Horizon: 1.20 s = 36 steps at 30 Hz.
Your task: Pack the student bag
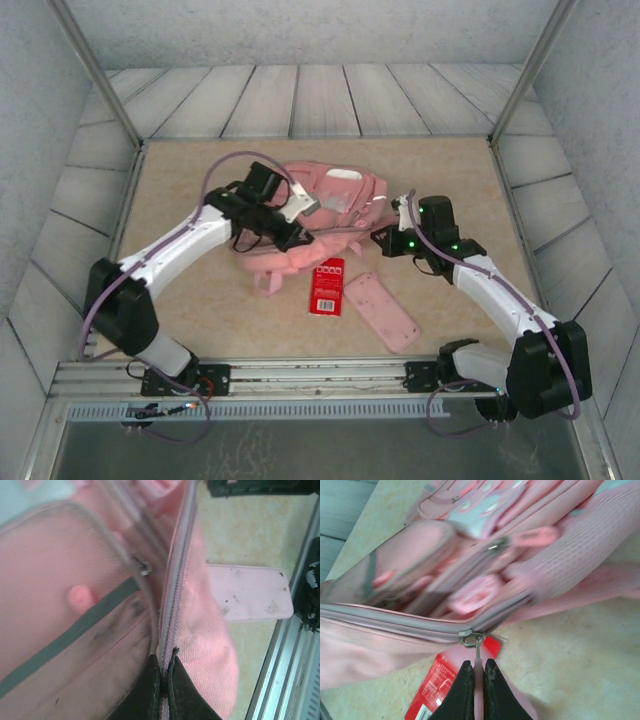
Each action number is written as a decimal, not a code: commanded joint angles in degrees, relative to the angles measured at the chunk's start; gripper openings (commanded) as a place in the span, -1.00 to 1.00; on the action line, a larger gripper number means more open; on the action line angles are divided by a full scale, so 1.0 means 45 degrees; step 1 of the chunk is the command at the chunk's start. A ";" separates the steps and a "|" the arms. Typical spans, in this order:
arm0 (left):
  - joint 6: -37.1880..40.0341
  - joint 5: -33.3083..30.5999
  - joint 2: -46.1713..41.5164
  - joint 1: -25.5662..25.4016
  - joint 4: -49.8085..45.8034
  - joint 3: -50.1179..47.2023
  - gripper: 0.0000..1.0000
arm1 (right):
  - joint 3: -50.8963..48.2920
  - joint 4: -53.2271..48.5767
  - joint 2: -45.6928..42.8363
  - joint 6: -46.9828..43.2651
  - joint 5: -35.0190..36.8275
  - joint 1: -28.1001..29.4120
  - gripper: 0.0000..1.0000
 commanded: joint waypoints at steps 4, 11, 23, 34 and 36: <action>-0.0066 -0.4015 -0.1994 0.1836 -0.1034 -0.1090 -1.00 | -0.0296 -0.0583 -0.0028 0.0457 0.2082 -0.1182 -1.00; -0.0620 -0.4306 -0.2239 0.3119 -0.0443 -0.2315 -1.00 | -0.0346 -0.0583 0.0104 0.0505 0.1818 -0.1266 -1.00; -0.3187 -0.1088 -0.1569 0.3081 0.2273 -0.4312 -1.00 | -0.1324 -0.0075 0.1259 -0.0113 -0.2464 -0.0887 -0.73; -0.4201 -0.1199 -0.2222 0.2515 0.2512 -0.5492 -0.16 | 0.0549 -0.0902 0.2444 -0.0442 -0.1523 -0.0886 -0.10; -0.4807 -0.1445 -0.2715 0.2515 0.2814 -0.5793 0.01 | 0.1248 -0.1132 0.2812 -0.0496 -0.0932 -0.0906 0.01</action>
